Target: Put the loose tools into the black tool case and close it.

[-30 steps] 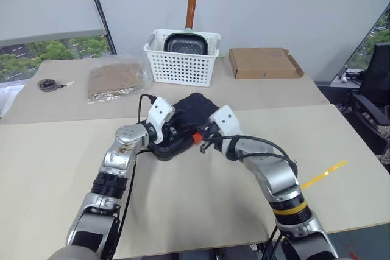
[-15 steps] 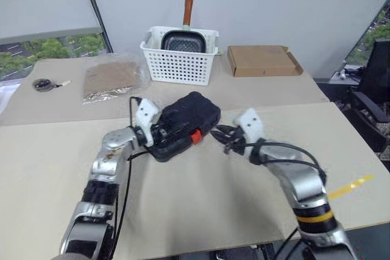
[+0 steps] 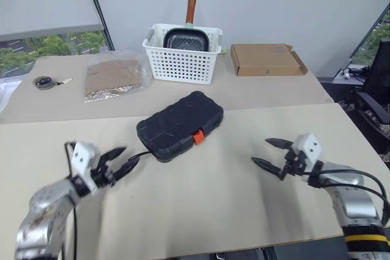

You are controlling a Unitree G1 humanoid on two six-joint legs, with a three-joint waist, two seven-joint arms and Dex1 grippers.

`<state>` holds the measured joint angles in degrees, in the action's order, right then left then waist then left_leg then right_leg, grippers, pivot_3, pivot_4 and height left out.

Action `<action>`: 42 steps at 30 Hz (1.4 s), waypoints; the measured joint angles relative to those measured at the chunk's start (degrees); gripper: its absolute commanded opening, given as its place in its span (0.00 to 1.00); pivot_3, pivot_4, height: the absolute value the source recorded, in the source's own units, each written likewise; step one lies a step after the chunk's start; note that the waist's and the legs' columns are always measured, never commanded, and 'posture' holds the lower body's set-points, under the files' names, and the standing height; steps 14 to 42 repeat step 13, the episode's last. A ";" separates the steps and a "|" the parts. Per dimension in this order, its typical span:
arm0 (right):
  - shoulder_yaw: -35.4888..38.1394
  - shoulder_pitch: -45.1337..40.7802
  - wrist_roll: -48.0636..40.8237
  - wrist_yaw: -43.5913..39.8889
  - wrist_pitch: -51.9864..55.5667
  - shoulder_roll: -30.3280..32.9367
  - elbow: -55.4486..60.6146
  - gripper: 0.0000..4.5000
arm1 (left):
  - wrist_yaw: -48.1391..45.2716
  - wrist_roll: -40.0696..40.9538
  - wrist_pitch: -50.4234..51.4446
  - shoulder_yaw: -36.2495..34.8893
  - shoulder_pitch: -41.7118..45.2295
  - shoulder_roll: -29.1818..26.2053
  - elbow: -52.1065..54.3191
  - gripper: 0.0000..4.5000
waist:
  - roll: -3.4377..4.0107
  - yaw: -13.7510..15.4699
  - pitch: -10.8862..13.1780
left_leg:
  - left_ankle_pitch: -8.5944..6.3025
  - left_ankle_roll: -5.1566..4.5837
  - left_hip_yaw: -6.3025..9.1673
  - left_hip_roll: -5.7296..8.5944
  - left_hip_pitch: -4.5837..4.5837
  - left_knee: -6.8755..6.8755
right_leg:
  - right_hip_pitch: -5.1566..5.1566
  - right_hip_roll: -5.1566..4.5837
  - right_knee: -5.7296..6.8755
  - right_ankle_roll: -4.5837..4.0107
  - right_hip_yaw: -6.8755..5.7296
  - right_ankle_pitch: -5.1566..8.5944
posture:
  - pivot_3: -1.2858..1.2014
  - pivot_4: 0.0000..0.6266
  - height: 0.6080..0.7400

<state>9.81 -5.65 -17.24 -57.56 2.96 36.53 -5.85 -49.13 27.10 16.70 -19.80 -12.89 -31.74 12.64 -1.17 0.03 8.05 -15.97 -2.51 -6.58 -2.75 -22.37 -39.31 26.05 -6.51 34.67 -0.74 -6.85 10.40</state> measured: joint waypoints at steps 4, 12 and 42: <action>0.56 0.05 -0.27 -1.65 -2.17 0.32 -2.11 1.00 | 2.79 -0.38 -1.48 -0.83 -3.32 1.66 -0.02 0.96 | 0.03 1.01 0.07 | -0.19 0.41 0.07 -0.03 0.06 -0.01 | 0.00 -0.03 0.13 -0.34 -0.08 0.20 | 0.52 0.24 0.70; 0.57 0.39 -1.24 -2.38 -5.50 0.26 -4.04 1.00 | 5.38 -4.75 -5.95 0.34 -6.23 2.31 0.04 1.00 | 0.04 1.14 0.07 | 0.04 0.09 0.03 -0.03 0.06 -0.01 | 0.01 0.00 0.21 -0.13 -0.06 0.08 | 0.52 0.24 0.70; 0.57 0.50 -1.52 -2.44 -5.60 0.24 -4.05 1.00 | 5.51 -4.88 -6.25 0.64 -6.21 2.32 0.11 1.00 | 0.04 1.12 0.07 | 0.03 0.08 0.02 -0.04 0.05 -0.01 | 0.01 0.00 0.20 -0.14 -0.07 0.08 | 0.52 0.24 0.70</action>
